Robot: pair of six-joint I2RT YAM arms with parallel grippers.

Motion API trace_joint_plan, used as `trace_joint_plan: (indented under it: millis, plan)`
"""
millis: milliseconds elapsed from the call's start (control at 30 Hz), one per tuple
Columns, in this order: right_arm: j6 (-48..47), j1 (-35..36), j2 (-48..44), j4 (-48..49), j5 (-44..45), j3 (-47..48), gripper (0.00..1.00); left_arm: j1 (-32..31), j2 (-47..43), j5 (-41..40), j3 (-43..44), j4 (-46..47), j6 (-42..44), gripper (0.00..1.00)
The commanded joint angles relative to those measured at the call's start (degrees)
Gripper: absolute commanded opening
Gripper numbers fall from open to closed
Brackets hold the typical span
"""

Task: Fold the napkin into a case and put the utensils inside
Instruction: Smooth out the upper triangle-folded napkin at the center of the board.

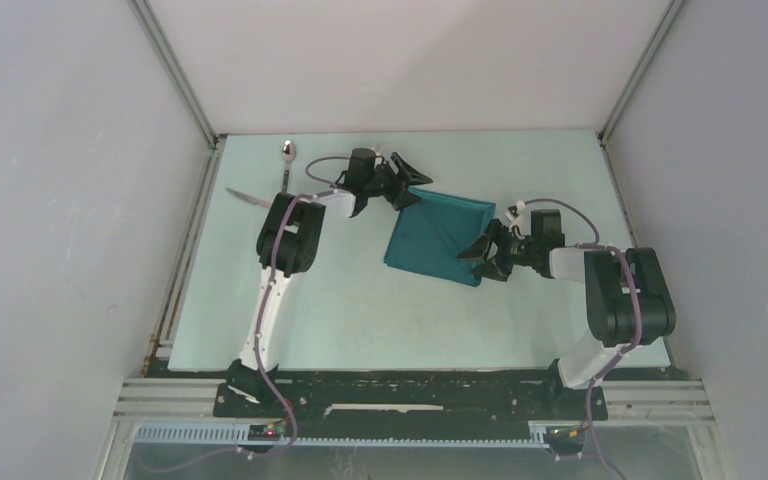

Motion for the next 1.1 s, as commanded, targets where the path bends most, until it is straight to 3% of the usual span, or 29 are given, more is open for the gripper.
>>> trace_joint_plan:
  millis: [0,200,467,600,767,900,1067]
  plan:
    - [-2.58,-1.44,1.06,-0.05,1.28,0.71,0.84,0.8,1.45,-0.79,3.67,0.59,-1.22,0.77]
    - [-2.71,-1.79,-2.15,-1.15,2.25,0.93,0.84,1.04,0.04,-1.22,6.57,-5.63,3.71,0.79]
    - [-5.8,0.16,-7.93,-10.2,6.53,2.51,0.84,1.08,-4.09,2.0,8.29,-9.95,7.45,0.82]
    - [-7.45,1.26,-12.73,-17.13,11.3,2.85,0.84,1.08,-8.73,2.63,4.5,-12.92,9.51,0.82]
    - [-4.33,2.55,-16.69,-24.11,18.91,2.67,0.83,1.63,-16.97,0.36,-0.6,-24.45,17.57,0.83]
    - [0.46,2.64,-21.37,-25.06,22.68,0.87,0.83,2.26,-26.24,-4.09,-6.92,-31.12,23.38,0.91]
    - [0.55,2.51,-21.93,-25.75,23.64,0.48,0.8,2.31,-36.57,-3.67,-16.98,-32.49,25.21,0.92]
